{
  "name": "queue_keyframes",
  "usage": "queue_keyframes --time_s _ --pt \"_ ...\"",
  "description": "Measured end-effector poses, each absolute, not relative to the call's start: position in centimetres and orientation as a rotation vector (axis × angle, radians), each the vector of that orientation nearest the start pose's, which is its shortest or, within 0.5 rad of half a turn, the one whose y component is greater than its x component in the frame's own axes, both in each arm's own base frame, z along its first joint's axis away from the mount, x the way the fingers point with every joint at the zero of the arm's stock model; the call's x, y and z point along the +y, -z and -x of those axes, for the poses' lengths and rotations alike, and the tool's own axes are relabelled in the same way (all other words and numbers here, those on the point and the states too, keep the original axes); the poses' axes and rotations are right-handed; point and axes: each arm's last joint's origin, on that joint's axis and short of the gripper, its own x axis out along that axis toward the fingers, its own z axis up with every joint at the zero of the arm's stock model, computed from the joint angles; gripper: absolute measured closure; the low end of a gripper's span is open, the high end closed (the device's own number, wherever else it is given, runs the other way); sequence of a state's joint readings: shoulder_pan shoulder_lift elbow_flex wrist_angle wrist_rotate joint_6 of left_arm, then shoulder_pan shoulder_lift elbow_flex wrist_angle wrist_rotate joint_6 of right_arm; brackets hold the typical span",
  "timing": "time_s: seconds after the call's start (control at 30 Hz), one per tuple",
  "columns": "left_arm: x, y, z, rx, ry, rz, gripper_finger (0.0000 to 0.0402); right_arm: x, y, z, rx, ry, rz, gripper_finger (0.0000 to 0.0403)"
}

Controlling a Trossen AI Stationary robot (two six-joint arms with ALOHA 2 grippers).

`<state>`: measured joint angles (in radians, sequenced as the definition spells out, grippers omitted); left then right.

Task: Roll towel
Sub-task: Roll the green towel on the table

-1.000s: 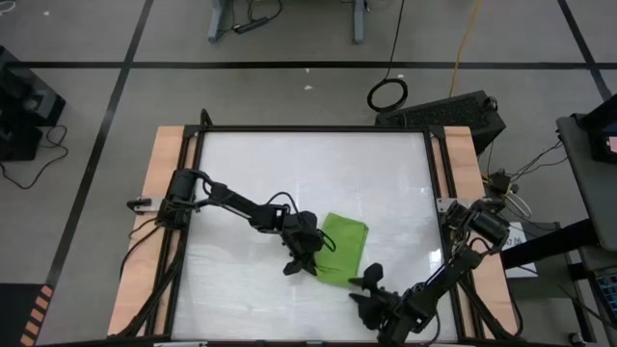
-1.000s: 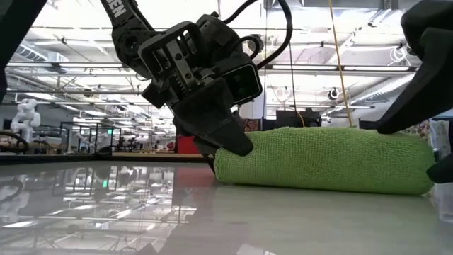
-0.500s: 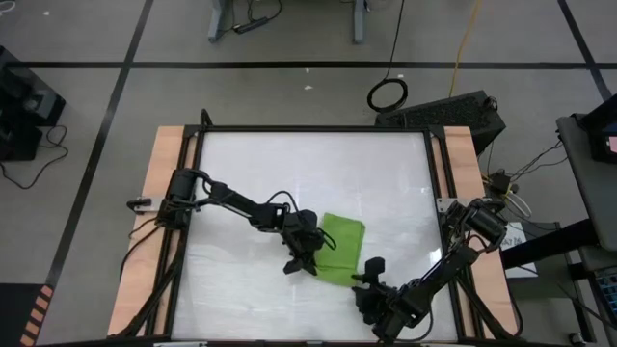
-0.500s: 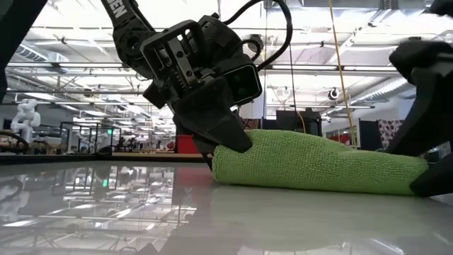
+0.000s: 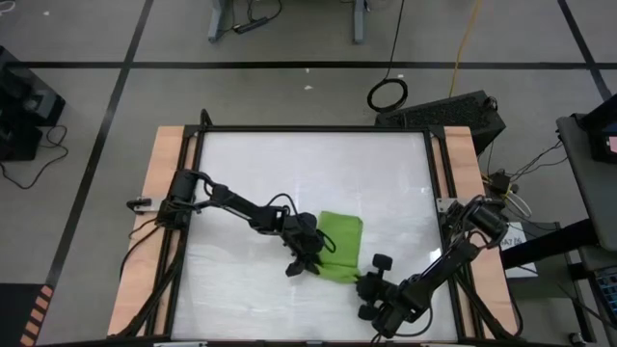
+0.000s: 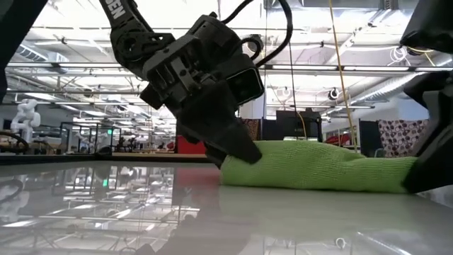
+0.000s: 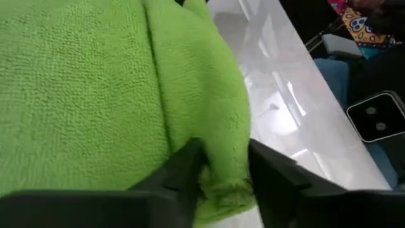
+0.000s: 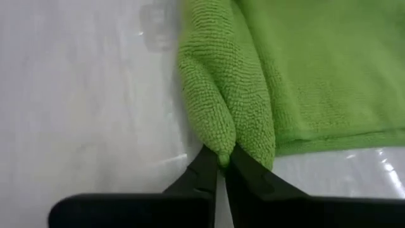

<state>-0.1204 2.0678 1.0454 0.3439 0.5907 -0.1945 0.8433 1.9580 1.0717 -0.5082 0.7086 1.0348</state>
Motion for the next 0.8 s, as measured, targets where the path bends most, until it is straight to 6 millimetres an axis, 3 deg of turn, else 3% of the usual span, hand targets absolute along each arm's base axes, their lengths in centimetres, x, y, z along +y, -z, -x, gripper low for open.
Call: queue_keyframes --time_s 0.17,0.37,0.6,0.8 --pt "-6.4 -11.6 -39.2 0.670 0.624 0.281 0.0204 23.8 -12.4 -23.8 0.911 0.336 -0.045 0.0399" --pt "-8.1 -14.5 -38.5 0.599 0.581 0.065 0.0193 22.7 -13.7 -23.7 0.898 0.316 -0.125 0.0399" --pt "-11.8 -17.0 -37.1 0.509 0.499 -0.256 0.0192 20.7 -12.3 -22.0 0.776 0.279 -0.320 0.0399" --pt "-14.5 -16.5 -36.0 0.511 0.458 -0.513 0.0192 19.3 -10.6 -20.9 0.618 0.259 -0.476 0.0399"
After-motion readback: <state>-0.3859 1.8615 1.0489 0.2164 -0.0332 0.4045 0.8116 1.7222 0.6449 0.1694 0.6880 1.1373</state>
